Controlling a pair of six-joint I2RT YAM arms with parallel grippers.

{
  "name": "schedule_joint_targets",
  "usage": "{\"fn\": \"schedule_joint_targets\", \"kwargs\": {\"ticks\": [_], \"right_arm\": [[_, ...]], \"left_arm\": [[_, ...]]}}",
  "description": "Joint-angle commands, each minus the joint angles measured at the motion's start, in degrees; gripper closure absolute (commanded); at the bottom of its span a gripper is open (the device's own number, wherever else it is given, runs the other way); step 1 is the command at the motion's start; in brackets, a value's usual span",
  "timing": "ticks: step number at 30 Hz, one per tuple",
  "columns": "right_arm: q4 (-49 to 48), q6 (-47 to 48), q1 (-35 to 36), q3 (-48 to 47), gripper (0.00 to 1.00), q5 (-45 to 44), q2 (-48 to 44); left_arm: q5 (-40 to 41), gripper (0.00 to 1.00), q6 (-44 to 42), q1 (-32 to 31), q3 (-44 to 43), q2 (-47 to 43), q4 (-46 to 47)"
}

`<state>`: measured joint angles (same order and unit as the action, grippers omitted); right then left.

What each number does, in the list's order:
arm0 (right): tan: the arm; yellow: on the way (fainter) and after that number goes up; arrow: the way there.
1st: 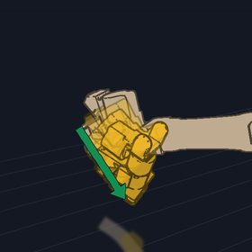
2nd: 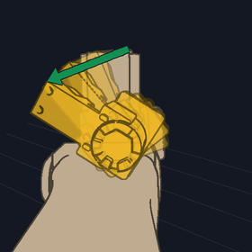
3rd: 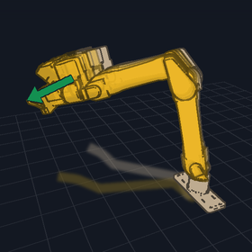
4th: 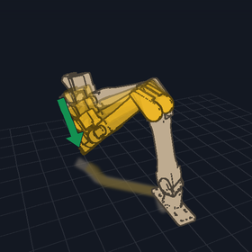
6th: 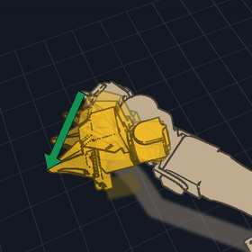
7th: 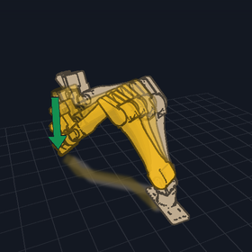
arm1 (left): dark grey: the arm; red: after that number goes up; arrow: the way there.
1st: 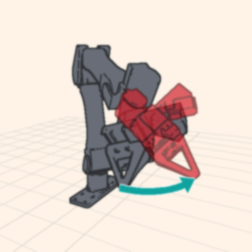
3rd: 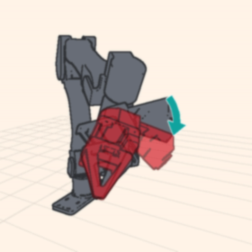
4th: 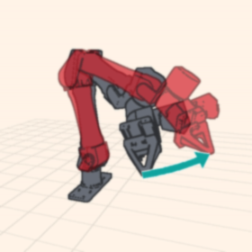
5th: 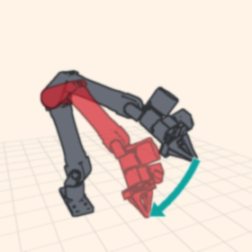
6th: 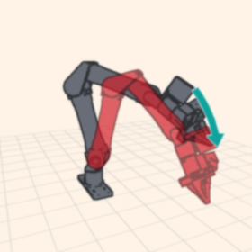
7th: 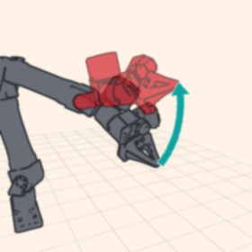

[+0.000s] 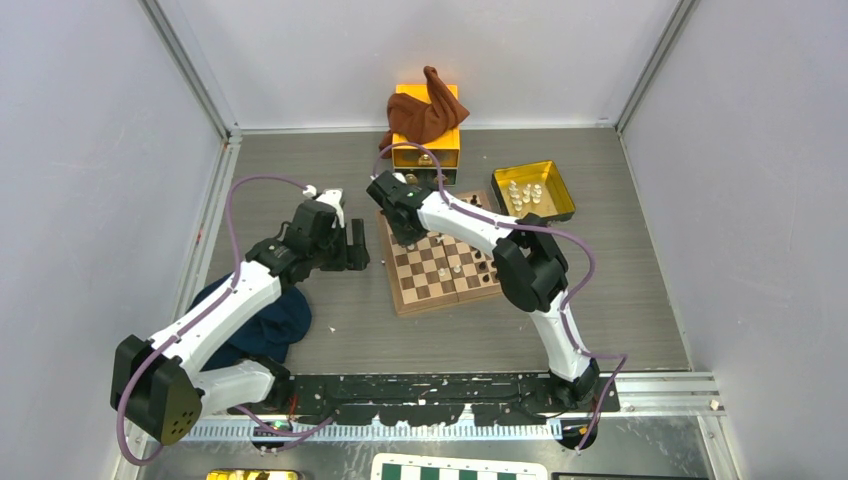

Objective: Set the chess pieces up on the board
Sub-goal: Place the chess piece on the chessboard.

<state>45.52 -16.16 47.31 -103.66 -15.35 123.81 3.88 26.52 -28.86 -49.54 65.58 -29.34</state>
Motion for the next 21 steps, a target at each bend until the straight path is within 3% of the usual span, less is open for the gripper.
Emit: {"fn": "schedule_joint_targets", "kwargs": {"ticks": [1,11,21], "right_arm": [[-0.3,0.9,0.6,-2.4,0.99,-0.2,0.1],[0.3,1.1,0.8,-1.9,0.71,-0.5,-0.4],[0.4,1.0,0.8,-2.2,0.67,-0.6,-1.1]], "left_arm": [[0.3,0.22,-0.7,0.3,0.0,-1.7,1.9],[0.2,0.22,-0.9,0.3,-0.2,-1.3,2.0],[0.1,0.22,-0.9,0.3,0.0,-1.4,1.9]]}}
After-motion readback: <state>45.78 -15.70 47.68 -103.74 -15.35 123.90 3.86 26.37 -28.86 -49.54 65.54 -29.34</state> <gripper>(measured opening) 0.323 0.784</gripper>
